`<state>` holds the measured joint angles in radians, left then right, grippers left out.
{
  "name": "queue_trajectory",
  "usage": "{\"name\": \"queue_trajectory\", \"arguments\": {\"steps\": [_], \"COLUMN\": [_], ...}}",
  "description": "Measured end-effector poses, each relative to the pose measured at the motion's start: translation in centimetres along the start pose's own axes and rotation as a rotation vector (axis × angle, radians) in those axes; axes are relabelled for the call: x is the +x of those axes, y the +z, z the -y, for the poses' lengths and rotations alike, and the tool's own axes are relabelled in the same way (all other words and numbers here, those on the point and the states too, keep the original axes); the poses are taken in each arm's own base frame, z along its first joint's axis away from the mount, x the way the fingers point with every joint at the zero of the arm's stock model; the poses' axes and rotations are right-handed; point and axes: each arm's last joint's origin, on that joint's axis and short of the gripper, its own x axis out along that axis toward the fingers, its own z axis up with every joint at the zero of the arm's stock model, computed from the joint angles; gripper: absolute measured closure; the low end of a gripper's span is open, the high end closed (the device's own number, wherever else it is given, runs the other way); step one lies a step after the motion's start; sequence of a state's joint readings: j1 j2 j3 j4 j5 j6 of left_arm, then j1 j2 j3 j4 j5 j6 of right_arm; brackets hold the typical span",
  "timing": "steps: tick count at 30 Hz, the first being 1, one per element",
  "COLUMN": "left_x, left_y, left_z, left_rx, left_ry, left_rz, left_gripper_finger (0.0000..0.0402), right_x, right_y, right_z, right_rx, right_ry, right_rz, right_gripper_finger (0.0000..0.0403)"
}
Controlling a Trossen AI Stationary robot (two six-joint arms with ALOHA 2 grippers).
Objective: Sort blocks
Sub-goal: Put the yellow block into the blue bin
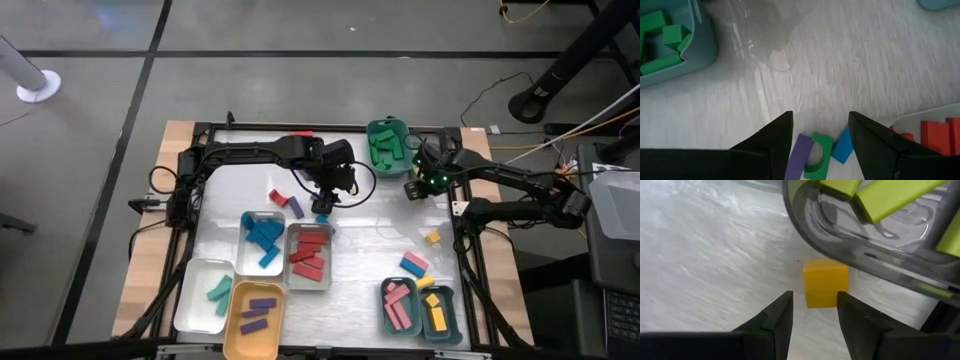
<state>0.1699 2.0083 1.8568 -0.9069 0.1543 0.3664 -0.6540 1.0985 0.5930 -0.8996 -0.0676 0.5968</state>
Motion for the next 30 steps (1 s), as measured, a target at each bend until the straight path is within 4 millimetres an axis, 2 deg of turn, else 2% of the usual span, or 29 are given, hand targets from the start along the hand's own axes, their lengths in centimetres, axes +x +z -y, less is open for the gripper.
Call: {"name": "queue_trajectory", "arguments": {"steps": [12,30], "left_x": [0.0,0.0], "left_y": [0.0,-0.2], "left_z": [0.0,0.1], "left_rx": [-0.001,-0.004], "left_ry": [-0.001,-0.009], "left_rz": [-0.003,-0.024], "left_gripper_finger": [0.0221,0.0221], "right_x": [0.1,1.8], "right_y": [0.1,1.0], "right_z": [0.2,-0.4], "right_rx": [0.0,-0.025], "right_ry": [-0.058,-0.092], "right_rz": [0.022,-0.03], "right_gripper_finger": [0.0251,0.0251]}}
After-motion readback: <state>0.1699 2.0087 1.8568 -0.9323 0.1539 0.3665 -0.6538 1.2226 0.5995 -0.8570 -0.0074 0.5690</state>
